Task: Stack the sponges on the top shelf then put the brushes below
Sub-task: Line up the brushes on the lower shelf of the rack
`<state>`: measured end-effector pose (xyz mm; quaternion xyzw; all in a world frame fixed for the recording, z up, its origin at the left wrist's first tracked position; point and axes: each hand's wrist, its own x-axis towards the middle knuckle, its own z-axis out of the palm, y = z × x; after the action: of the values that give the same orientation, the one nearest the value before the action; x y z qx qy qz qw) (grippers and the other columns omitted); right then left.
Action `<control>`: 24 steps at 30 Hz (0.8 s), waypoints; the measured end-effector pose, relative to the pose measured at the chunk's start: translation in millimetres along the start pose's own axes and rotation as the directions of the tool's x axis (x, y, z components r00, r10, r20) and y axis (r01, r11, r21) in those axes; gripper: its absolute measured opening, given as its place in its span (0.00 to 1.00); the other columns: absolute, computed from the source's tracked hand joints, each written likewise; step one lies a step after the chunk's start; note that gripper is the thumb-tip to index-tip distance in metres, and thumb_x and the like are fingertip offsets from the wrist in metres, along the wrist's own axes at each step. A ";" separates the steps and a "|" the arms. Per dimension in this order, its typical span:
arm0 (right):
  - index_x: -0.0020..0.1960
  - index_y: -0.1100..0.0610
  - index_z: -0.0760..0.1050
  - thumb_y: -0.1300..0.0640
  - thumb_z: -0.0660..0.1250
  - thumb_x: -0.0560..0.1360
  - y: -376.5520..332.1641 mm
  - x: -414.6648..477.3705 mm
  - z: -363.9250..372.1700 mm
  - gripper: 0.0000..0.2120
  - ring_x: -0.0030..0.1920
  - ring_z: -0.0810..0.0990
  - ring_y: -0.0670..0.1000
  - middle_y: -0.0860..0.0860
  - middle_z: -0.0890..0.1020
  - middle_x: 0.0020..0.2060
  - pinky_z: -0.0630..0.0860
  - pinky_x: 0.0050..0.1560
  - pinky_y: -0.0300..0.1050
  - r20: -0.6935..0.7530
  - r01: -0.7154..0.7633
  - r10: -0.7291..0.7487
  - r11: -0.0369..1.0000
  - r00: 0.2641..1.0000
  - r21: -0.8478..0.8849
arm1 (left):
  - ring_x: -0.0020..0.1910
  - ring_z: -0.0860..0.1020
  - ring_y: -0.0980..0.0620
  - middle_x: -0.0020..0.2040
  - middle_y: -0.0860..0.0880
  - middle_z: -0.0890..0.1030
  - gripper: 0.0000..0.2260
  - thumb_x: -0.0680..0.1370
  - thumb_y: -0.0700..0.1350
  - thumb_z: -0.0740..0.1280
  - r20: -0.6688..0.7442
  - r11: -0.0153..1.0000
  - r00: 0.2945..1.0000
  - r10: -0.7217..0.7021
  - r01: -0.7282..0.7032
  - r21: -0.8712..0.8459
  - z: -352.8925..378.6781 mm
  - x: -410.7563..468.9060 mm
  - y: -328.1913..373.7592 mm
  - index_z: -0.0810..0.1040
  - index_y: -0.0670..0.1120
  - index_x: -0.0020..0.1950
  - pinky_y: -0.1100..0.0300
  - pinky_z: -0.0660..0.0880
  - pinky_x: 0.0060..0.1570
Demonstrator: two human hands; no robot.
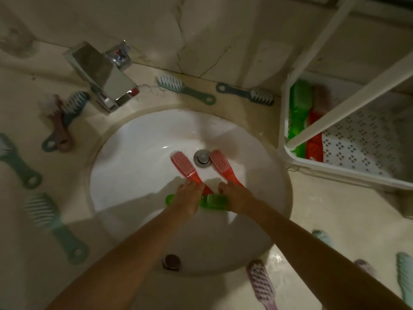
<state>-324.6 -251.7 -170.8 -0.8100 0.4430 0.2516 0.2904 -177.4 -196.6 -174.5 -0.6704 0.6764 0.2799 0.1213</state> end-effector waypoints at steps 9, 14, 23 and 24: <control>0.61 0.64 0.69 0.56 0.64 0.75 11.9 15.2 -26.4 0.18 0.57 0.78 0.61 0.61 0.78 0.57 0.74 0.57 0.49 -0.168 -0.334 0.392 0.895 0.904 0.294 | 0.66 0.69 0.45 0.66 0.44 0.72 0.17 0.75 0.41 0.65 0.047 0.999 0.999 0.022 -0.021 -0.035 -2.1 5.3 -19.5 0.70 0.43 0.63 0.53 0.65 0.65; 0.62 0.58 0.73 0.60 0.64 0.74 6.6 19.8 -14.7 0.17 0.57 0.79 0.60 0.58 0.80 0.55 0.76 0.55 0.49 -0.151 -0.358 0.403 0.898 0.903 0.257 | 0.60 0.76 0.43 0.63 0.41 0.76 0.22 0.75 0.36 0.62 0.054 0.952 0.998 -0.044 0.058 -0.302 -6.7 -7.8 -37.5 0.68 0.44 0.69 0.54 0.73 0.57; 0.62 0.64 0.69 0.61 0.58 0.78 -2.0 -25.2 -38.7 0.14 0.62 0.74 0.58 0.61 0.75 0.61 0.71 0.60 0.48 -0.217 -0.406 0.423 0.906 0.880 0.123 | 0.52 0.78 0.37 0.51 0.35 0.80 0.10 0.75 0.37 0.62 -0.176 0.782 0.902 -0.394 0.229 -0.579 -57.0 -46.3 -29.5 0.72 0.36 0.55 0.50 0.72 0.47; 0.62 0.64 0.69 0.61 0.57 0.78 -4.5 -32.6 -42.5 0.14 0.63 0.74 0.58 0.61 0.75 0.61 0.70 0.60 0.47 -0.234 -0.390 0.400 0.916 0.886 0.090 | 0.52 0.78 0.37 0.50 0.35 0.80 0.09 0.75 0.37 0.62 -0.198 0.782 0.897 -0.395 0.215 -0.586 -63.9 -50.3 -26.6 0.72 0.36 0.54 0.50 0.72 0.47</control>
<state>-329.9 -260.6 -118.1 -0.7217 0.6362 0.1935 0.1919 -134.3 -187.5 -101.1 -0.8136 0.4583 0.3294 -0.1398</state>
